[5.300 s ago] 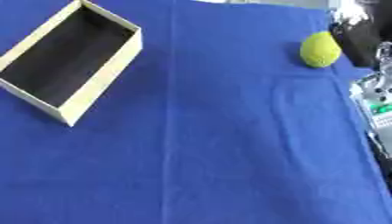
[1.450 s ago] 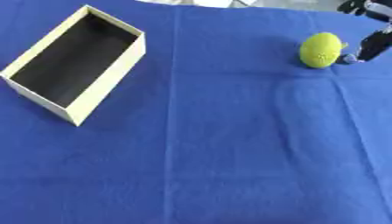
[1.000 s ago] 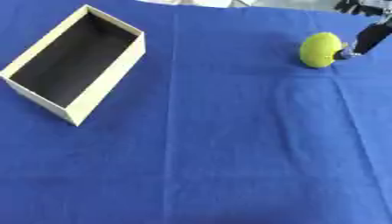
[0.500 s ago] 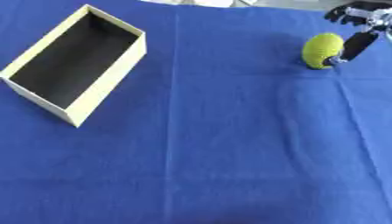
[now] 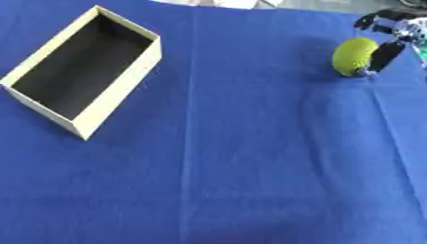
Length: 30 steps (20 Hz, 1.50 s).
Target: Pick up objects on the table and place them in the box.
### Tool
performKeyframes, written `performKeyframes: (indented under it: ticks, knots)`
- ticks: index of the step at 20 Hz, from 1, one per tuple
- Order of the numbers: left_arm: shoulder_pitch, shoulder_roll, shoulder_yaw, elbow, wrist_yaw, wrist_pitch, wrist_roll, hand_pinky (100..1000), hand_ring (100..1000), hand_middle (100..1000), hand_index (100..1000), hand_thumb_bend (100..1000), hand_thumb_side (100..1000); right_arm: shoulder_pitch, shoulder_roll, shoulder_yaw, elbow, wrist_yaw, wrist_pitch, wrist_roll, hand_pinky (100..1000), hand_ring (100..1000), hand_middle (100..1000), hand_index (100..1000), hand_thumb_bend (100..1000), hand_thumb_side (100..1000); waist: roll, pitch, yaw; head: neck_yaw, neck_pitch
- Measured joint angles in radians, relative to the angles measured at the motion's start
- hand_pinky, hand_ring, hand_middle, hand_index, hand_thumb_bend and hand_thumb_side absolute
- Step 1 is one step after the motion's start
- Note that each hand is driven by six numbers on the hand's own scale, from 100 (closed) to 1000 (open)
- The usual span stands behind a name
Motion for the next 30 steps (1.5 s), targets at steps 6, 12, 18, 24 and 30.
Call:
performKeyframes:
  ticks: [6,12,18,24,30]
  knots:
    - [-0.003,0.0,0.0,0.0,0.0,-0.001,-0.001,721,543,568,585,384,230,-0.014,0.011,-0.006,0.035,0.019,0.01,-0.015,877,919,892,957,555,132,-0.006,0.007,0.017,-0.006,-0.009]
    - [-0.009,0.0,0.0,0.0,0.0,-0.002,-0.002,721,542,568,585,381,228,-0.025,0.016,-0.014,0.066,0.029,0.023,-0.022,861,909,874,949,516,125,-0.011,0.012,0.027,-0.012,-0.012]
    - [-0.009,-0.001,0.0,0.0,0.0,-0.002,-0.002,721,542,568,585,377,228,-0.031,0.026,-0.02,0.092,0.026,0.04,-0.02,790,836,747,864,263,100,-0.012,0.016,0.027,-0.014,-0.016]
    - [-0.007,-0.001,0.0,0.0,0.0,-0.002,-0.002,721,542,568,585,374,230,-0.02,0.026,-0.028,0.097,-0.058,0.067,-0.017,709,702,595,738,100,100,-0.012,0.015,0.019,-0.013,-0.016]
    - [0.0,-0.001,0.0,0.0,-0.001,-0.002,-0.001,720,543,568,586,376,229,0.005,0.024,-0.026,0.085,-0.15,0.079,-0.024,704,694,563,710,100,100,-0.011,0.01,0.013,-0.007,-0.009]
